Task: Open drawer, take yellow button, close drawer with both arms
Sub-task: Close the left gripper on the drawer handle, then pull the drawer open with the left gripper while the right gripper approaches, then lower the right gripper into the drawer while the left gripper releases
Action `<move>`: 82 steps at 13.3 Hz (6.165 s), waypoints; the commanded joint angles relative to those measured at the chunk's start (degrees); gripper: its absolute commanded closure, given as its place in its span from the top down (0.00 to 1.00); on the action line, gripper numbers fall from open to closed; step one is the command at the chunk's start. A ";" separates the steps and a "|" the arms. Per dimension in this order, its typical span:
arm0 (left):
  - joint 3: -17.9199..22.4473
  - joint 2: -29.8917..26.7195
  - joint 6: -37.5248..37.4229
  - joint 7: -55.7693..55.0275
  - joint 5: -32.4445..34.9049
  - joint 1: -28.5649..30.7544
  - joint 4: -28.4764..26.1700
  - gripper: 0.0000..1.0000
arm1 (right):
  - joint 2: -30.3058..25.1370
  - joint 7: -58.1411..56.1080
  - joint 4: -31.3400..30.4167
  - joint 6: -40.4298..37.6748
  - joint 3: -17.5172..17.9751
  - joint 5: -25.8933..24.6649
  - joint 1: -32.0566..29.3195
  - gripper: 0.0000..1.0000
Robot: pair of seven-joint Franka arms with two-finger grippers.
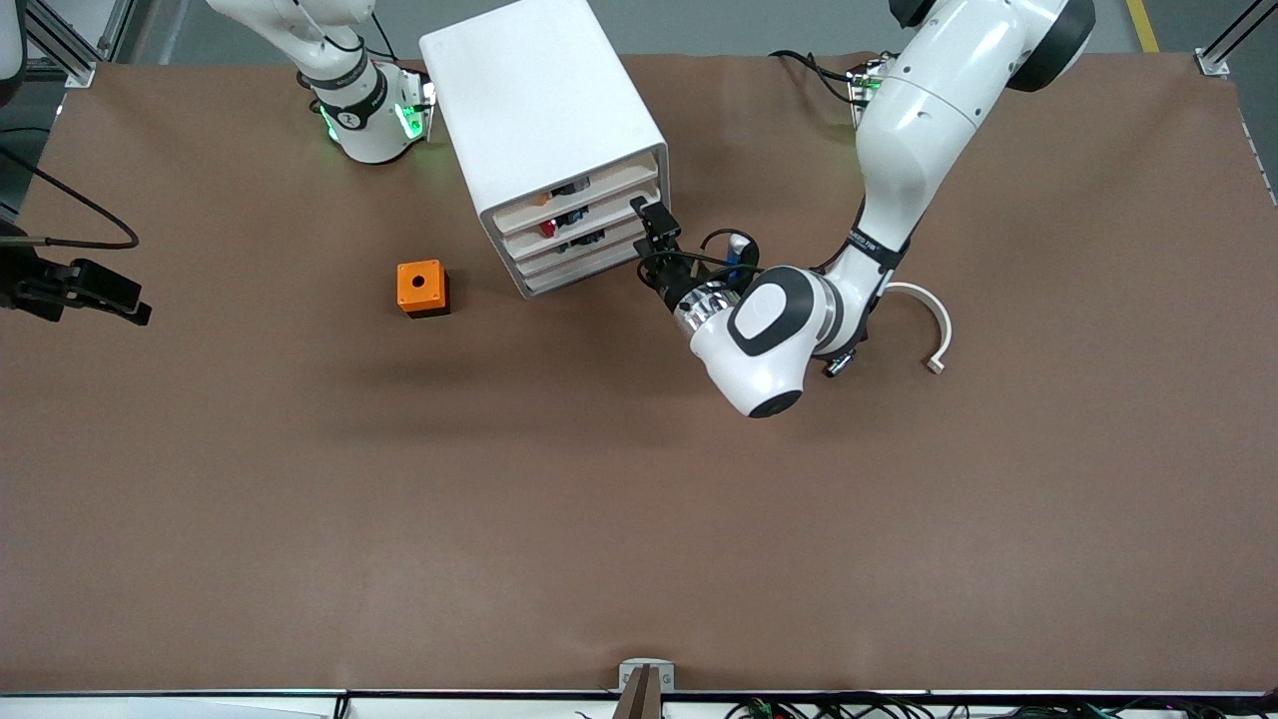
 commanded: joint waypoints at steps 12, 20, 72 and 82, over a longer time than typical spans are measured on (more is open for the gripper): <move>0.41 2.28 -0.82 -5.35 -3.35 -6.24 0.51 0.29 | -1.60 -0.31 -2.04 -0.38 -0.12 0.42 -0.33 1.00; 1.38 1.75 -0.82 -4.92 -2.48 -4.83 1.30 0.17 | -0.72 -0.57 -1.60 -0.55 -0.12 0.86 -0.16 1.00; 2.43 0.96 1.90 1.59 5.59 12.56 8.33 0.99 | 5.17 87.04 -9.24 10.69 -0.12 11.23 37.88 1.00; 2.26 -1.24 1.99 23.78 33.63 18.20 9.74 0.99 | 5.26 98.20 -19.26 24.13 -0.12 8.87 46.95 1.00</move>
